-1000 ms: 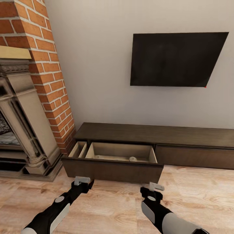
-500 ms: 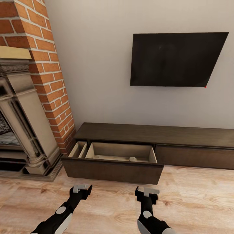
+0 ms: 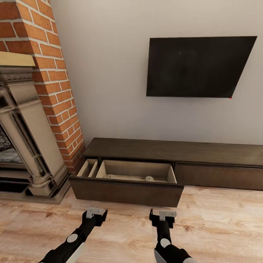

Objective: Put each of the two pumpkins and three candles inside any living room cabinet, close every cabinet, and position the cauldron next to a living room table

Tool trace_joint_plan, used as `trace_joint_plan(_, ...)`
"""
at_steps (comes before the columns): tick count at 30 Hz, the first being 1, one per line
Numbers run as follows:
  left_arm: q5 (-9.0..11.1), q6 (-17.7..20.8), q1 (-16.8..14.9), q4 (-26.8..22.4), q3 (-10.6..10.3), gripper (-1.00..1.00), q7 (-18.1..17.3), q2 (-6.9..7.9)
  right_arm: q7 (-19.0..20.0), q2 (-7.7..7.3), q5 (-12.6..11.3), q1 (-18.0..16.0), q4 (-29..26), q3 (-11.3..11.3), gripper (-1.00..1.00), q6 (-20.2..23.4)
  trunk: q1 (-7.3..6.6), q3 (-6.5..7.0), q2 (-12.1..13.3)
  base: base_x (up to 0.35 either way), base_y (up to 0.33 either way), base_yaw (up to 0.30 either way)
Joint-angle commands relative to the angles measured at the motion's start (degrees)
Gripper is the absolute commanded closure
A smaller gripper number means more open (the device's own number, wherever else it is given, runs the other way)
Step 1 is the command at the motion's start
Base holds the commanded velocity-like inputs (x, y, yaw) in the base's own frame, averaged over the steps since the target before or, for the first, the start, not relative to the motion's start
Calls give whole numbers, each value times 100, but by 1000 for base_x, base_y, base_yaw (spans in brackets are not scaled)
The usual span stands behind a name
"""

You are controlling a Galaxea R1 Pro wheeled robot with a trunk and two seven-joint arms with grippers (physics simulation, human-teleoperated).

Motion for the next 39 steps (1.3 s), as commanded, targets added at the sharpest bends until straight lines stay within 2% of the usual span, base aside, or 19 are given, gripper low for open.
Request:
trace_joint_plan(1,61,-23,-8,6,-44,-100,-18,-1,35,-4,-58,-13,8,41,-100,-23,-1,-5,-3,0,0,0)
trace_joint_plan(8,61,-14,-12,20,-69,-100,-278,-37,551,-22,-96,-36,11,-23,-100,-31,-1,-5,-3,0,0,0)
trace_joint_plan(12,81,-4,-13,21,-59,-100,-336,-33,638,-23,-95,-39,-36,-97,-100,-51,-1,-5,-3,0,0,0)
trace_joint_plan(39,113,70,-5,0,-6,-100,-332,-18,690,-23,-95,-14,-68,-137,-100,-117,-1,-5,-3,-17,0,0)
